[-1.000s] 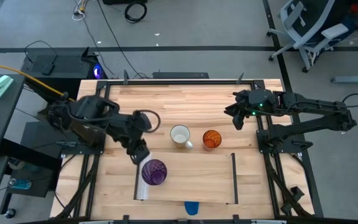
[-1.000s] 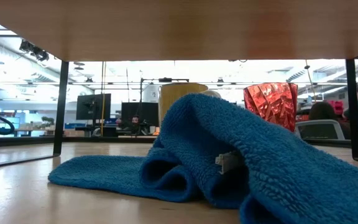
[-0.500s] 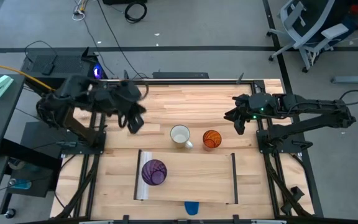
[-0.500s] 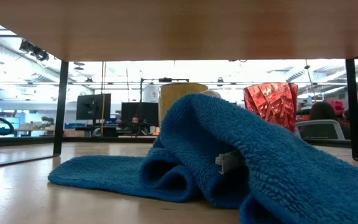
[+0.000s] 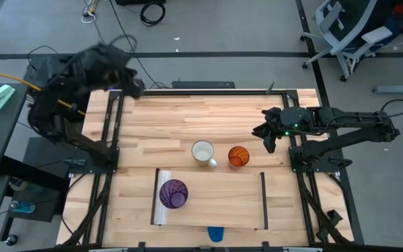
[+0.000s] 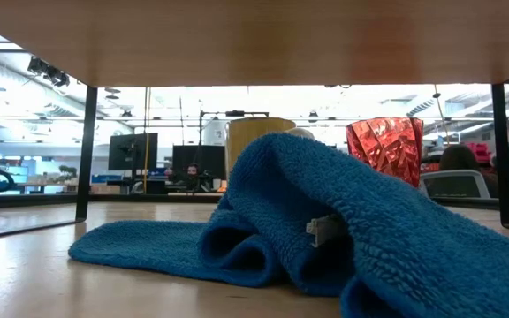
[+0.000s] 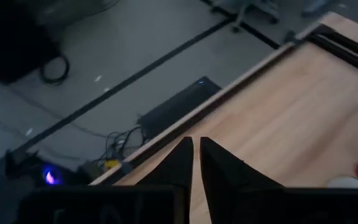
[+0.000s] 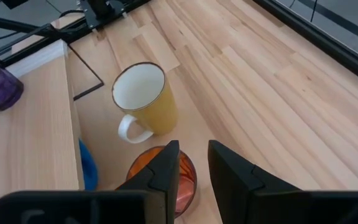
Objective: Stack small to large cups/mugs on shelf
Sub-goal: Put the yellow mug on the shelf
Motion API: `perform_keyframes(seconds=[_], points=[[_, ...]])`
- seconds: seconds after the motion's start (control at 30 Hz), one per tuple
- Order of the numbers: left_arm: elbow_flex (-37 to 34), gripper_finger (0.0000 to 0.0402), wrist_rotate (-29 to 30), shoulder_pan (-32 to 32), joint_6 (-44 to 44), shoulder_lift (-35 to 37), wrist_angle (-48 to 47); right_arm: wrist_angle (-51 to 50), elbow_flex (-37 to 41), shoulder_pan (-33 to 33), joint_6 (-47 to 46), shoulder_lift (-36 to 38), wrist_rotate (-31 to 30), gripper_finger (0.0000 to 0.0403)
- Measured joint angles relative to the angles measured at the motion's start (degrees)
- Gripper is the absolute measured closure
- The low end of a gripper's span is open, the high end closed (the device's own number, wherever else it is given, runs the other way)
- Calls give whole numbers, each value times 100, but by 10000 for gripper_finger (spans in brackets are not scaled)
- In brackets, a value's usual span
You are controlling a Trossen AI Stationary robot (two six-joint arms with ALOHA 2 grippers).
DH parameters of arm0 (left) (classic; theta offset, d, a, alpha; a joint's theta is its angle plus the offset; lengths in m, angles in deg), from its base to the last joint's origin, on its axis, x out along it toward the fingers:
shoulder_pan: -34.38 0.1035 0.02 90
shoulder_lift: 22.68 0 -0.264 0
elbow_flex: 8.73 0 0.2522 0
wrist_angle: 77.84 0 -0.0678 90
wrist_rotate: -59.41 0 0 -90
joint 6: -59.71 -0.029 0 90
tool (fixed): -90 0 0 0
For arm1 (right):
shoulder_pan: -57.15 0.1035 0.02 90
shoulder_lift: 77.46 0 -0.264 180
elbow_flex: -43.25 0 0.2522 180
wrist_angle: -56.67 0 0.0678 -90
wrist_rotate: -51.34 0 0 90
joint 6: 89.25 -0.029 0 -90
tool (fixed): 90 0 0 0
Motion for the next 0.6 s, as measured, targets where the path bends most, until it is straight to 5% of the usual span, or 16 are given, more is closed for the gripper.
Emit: perform_keyframes(seconds=[0.23,0.6], points=[[-798,376,-1780,1575,-136,165,10,2,0,-2,41,0,0,311],[-4001,357,-2705,2315,-394,487,351,144,-14,-183,349,0,63,311]])
